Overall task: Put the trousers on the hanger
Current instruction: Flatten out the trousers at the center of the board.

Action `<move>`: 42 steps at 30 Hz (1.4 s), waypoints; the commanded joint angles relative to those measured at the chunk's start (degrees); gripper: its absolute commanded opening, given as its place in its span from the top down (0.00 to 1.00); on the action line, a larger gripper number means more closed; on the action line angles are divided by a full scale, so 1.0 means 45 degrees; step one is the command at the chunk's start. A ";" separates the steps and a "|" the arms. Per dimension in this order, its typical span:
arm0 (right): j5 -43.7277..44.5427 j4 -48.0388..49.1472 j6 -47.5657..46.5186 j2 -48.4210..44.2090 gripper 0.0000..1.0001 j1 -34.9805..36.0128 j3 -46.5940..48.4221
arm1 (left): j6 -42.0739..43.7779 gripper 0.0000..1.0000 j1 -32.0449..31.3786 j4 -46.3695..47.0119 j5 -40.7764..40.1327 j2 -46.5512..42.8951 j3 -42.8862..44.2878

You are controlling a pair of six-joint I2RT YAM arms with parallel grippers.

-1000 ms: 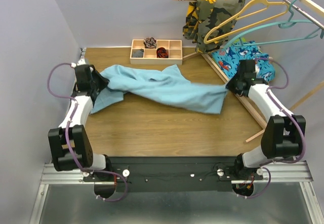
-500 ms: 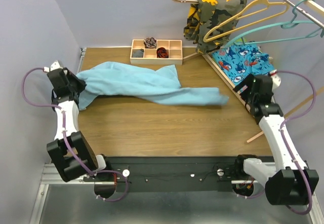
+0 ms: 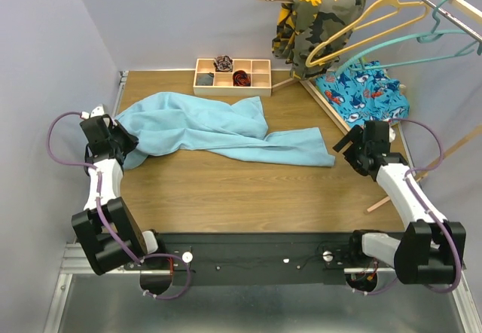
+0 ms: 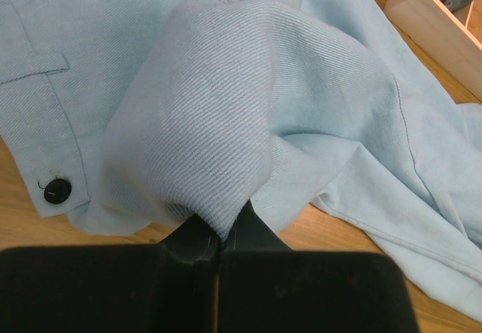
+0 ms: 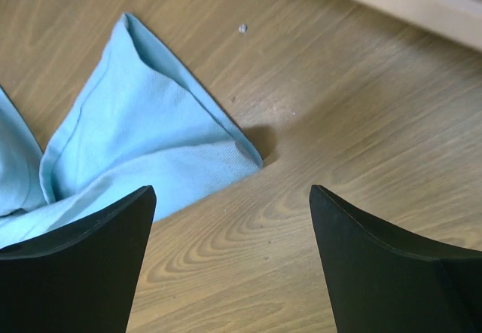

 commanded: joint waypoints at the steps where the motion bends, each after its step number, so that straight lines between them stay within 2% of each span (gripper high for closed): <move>1: -0.0978 0.0575 0.0294 0.0795 0.10 -0.0092 -0.0177 | 0.0469 1.00 0.0011 -0.0210 0.0540 -0.0312 0.0114; 10: -0.1350 0.0790 0.0783 0.1948 0.11 -0.0092 -0.0002 | 0.0645 1.00 0.0011 -0.0113 0.0579 -0.0371 -0.0140; 26: -0.1213 0.1024 0.0373 0.3413 0.12 -0.0111 0.0466 | 0.0860 1.00 0.0031 -0.0132 0.0462 -0.0585 -0.0393; 29: -0.1271 0.1180 0.0315 0.3744 0.16 -0.0111 0.0564 | 0.0879 1.00 0.0031 -0.0132 0.0462 -0.0605 -0.0491; 36: -0.1525 0.1551 0.0217 0.4448 0.35 -0.0111 0.0779 | 0.0919 1.00 0.0011 -0.0132 0.0365 -0.0546 -0.0569; 41: -0.1525 0.1688 -0.0037 0.4780 0.42 -0.0111 0.0935 | 0.0938 1.00 0.0011 -0.0151 0.0306 -0.0410 -0.0530; 42: -0.1506 0.1708 -0.0153 0.4820 0.49 -0.0111 0.0994 | 0.0938 1.00 0.0011 -0.0152 0.0325 -0.0371 -0.0511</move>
